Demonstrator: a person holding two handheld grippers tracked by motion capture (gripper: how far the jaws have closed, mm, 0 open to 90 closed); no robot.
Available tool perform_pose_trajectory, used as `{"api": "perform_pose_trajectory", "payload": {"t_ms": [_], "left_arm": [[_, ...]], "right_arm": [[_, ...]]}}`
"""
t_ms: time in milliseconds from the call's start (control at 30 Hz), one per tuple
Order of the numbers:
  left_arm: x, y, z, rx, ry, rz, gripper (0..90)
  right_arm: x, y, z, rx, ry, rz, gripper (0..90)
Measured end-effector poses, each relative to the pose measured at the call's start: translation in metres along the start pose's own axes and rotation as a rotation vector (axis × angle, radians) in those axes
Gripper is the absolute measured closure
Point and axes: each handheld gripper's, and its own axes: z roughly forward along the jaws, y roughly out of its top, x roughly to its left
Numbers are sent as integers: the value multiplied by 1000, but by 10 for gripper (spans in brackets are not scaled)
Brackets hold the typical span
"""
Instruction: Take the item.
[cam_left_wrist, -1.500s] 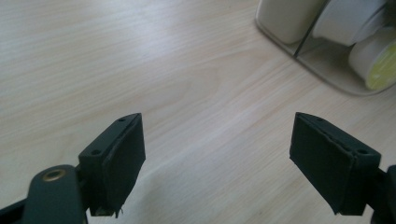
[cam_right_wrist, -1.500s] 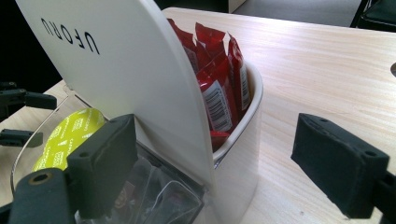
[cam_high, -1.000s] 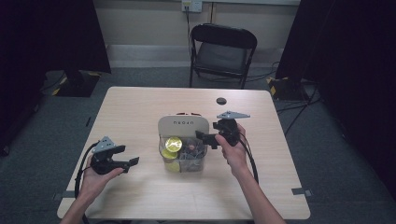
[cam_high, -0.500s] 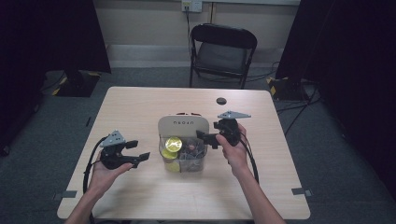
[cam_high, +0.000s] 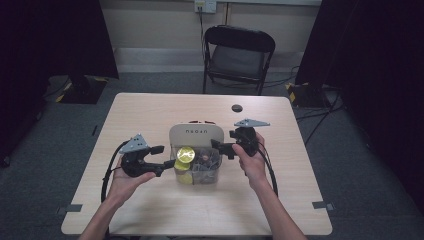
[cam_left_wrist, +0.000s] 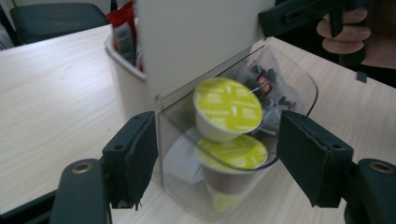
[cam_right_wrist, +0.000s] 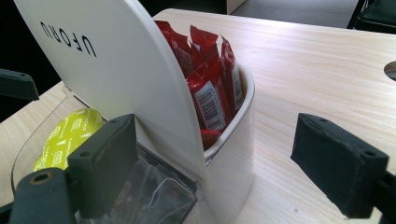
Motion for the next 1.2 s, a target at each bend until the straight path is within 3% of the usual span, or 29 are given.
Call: {"api": "perform_pose_trajectory", "payload": {"t_ms": [267, 567, 1200], "left_arm": [[-8, 9, 15, 18, -43, 15, 365], [-6, 9, 30, 50, -28, 26, 355], [-10, 11, 53, 85, -58, 33, 337]], "right_arm": [[-1, 0, 0, 3, 4, 1, 137], [-2, 0, 1, 3, 8, 2, 136], [0, -1, 0, 6, -1, 4, 138]]}}
